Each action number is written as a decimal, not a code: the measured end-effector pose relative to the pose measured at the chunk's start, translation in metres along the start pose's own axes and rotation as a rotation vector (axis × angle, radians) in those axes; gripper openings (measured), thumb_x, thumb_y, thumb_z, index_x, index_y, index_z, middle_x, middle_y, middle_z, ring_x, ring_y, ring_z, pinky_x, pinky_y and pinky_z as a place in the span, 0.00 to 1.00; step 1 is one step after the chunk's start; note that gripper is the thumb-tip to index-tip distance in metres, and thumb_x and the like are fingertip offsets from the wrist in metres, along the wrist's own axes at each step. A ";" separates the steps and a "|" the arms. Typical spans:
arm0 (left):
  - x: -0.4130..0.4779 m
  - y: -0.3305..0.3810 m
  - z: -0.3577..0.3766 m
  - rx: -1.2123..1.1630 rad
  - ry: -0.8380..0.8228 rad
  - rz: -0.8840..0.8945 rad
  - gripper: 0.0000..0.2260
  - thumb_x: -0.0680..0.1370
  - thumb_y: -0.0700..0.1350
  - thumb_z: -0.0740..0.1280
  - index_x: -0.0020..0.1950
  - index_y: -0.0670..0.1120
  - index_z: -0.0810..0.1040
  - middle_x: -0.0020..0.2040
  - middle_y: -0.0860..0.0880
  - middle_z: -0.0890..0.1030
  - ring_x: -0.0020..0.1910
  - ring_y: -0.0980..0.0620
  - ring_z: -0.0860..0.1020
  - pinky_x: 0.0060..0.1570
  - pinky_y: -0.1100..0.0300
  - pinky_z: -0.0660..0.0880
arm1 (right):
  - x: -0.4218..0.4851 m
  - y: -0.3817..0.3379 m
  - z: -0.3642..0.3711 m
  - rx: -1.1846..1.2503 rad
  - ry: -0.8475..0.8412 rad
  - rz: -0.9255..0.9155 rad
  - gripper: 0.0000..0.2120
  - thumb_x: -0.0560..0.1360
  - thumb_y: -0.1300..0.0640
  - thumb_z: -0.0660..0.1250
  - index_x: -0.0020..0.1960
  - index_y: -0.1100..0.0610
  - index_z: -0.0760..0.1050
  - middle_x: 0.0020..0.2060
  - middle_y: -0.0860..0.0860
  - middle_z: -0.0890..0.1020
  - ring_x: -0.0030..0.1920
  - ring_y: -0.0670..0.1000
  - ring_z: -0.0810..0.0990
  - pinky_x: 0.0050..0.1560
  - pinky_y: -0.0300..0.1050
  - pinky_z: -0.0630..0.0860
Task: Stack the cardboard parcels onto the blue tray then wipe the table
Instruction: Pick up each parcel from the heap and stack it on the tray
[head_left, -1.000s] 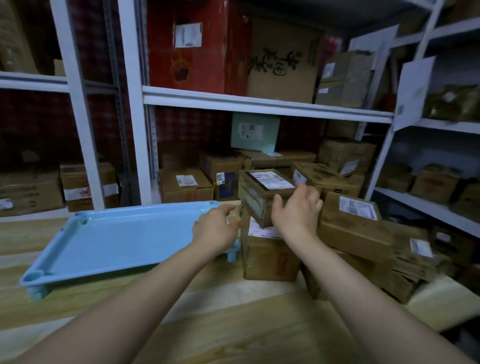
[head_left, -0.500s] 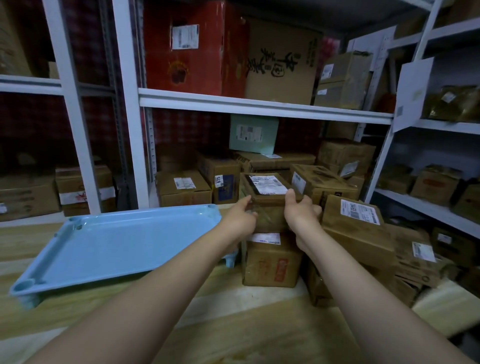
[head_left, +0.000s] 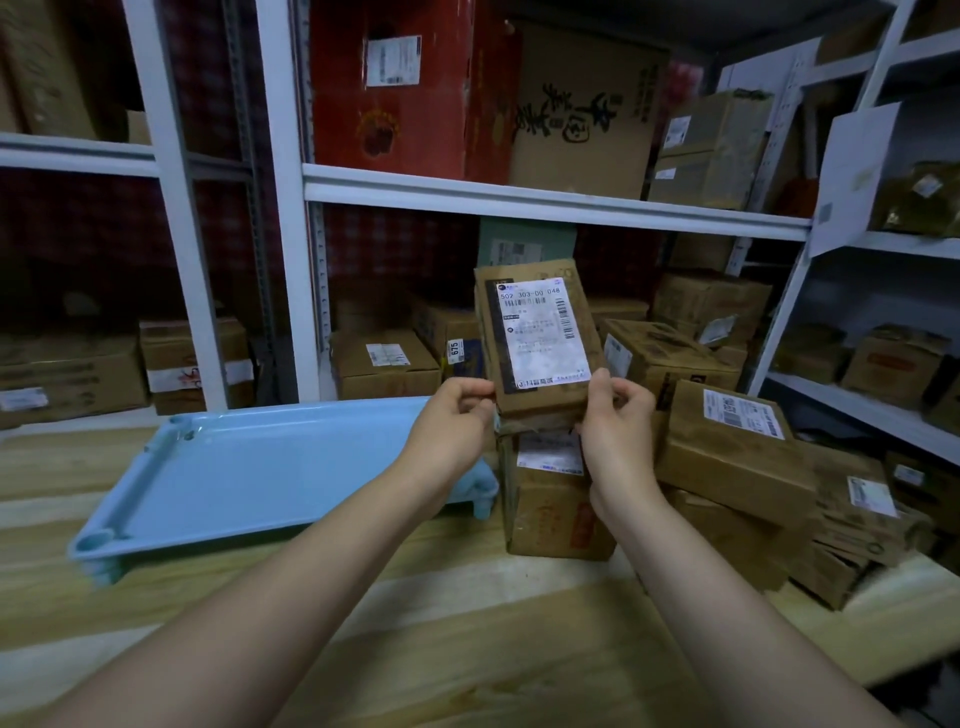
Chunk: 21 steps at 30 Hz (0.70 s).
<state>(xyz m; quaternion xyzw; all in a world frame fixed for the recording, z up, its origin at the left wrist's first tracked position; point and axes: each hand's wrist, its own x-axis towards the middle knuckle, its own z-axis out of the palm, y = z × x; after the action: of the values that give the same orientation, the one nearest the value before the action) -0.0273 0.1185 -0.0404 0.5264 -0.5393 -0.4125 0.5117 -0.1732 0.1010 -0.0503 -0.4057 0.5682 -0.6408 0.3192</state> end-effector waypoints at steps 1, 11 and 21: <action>-0.004 0.001 -0.002 0.003 0.014 0.001 0.11 0.82 0.44 0.61 0.64 0.49 0.74 0.45 0.58 0.76 0.40 0.64 0.73 0.31 0.76 0.69 | -0.004 0.001 -0.001 0.004 0.002 -0.003 0.14 0.80 0.41 0.59 0.60 0.48 0.66 0.60 0.53 0.76 0.58 0.53 0.78 0.61 0.55 0.78; -0.036 0.001 -0.021 0.075 0.084 0.040 0.19 0.80 0.56 0.63 0.71 0.56 0.70 0.43 0.64 0.75 0.48 0.61 0.75 0.53 0.60 0.68 | -0.046 0.002 -0.003 0.155 -0.005 0.040 0.09 0.81 0.43 0.59 0.50 0.47 0.72 0.50 0.52 0.83 0.52 0.52 0.83 0.58 0.57 0.80; -0.062 -0.034 -0.049 0.046 0.126 -0.005 0.16 0.82 0.48 0.60 0.68 0.61 0.73 0.51 0.52 0.81 0.49 0.59 0.77 0.47 0.59 0.71 | -0.084 0.026 -0.002 0.200 -0.155 0.218 0.13 0.83 0.52 0.61 0.63 0.54 0.77 0.51 0.50 0.85 0.52 0.49 0.83 0.55 0.51 0.81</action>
<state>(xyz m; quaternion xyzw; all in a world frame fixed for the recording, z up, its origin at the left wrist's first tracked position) 0.0210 0.1807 -0.0747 0.5643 -0.5141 -0.3675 0.5312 -0.1377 0.1710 -0.0892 -0.3560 0.5162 -0.6224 0.4684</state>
